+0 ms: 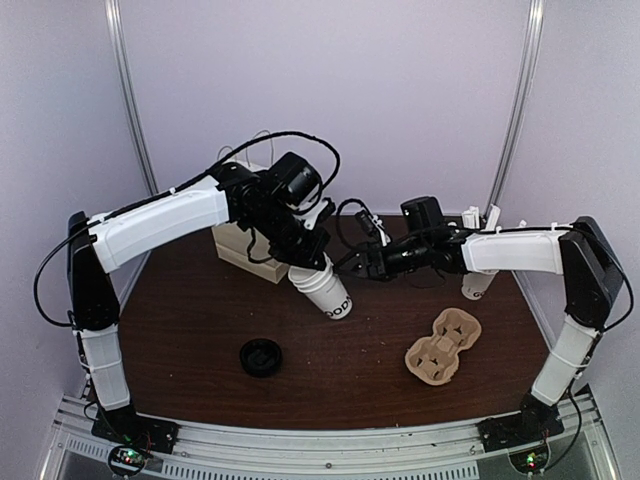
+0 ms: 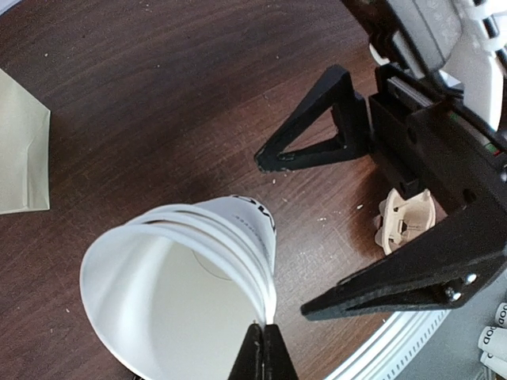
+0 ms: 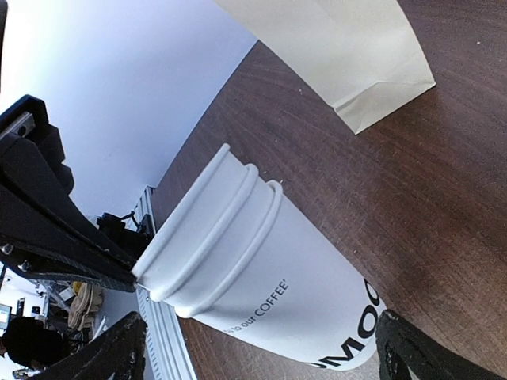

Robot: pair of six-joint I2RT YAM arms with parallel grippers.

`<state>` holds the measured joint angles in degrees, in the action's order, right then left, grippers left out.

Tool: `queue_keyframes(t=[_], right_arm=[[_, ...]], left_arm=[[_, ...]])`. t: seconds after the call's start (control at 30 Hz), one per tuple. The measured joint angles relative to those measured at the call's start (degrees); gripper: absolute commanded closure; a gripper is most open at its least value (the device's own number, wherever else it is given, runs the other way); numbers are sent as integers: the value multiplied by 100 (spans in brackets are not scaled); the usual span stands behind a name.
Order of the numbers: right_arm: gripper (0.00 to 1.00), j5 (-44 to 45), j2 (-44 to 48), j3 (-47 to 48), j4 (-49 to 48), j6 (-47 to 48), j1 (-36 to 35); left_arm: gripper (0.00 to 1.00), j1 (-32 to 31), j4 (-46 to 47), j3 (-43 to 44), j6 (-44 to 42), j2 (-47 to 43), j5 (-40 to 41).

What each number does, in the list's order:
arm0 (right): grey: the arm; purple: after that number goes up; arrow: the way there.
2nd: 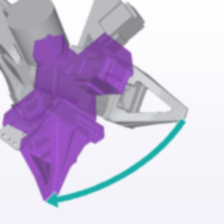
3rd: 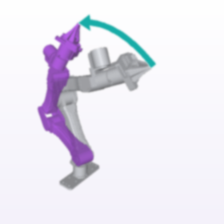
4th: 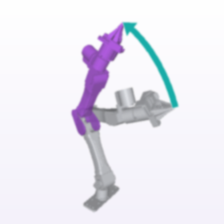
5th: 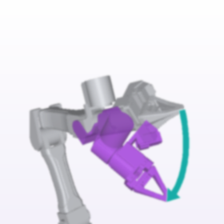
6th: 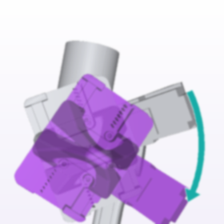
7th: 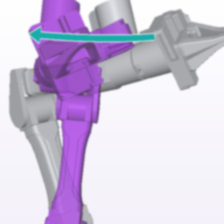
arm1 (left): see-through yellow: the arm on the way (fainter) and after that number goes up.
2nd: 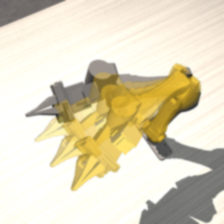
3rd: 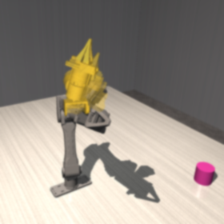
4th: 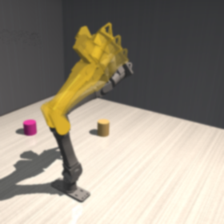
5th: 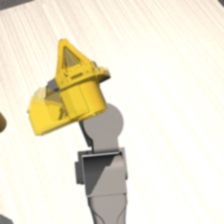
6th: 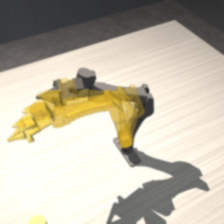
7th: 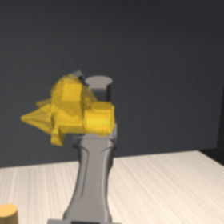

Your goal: Pack the takeout coffee

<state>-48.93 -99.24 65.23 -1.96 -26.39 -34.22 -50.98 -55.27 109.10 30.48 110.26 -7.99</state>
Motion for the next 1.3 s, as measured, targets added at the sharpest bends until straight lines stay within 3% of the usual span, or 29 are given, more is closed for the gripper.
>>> queue_keyframes(t=[0.47,0.87,1.07,1.3], right_arm=[[0,-52,-398,101,-168,-378,-151],[0,713,-1150,721,743,-382,133],[0,868,-1095,754,855,-243,173],[0,879,-581,575,1012,101,157]], left_arm=[[100,28,197,-177,129,0,-229],[100,118,450,-249,319,-2,-402],[100,57,492,-229,356,-11,-466],[100,50,-138,328,199,-24,-144]])
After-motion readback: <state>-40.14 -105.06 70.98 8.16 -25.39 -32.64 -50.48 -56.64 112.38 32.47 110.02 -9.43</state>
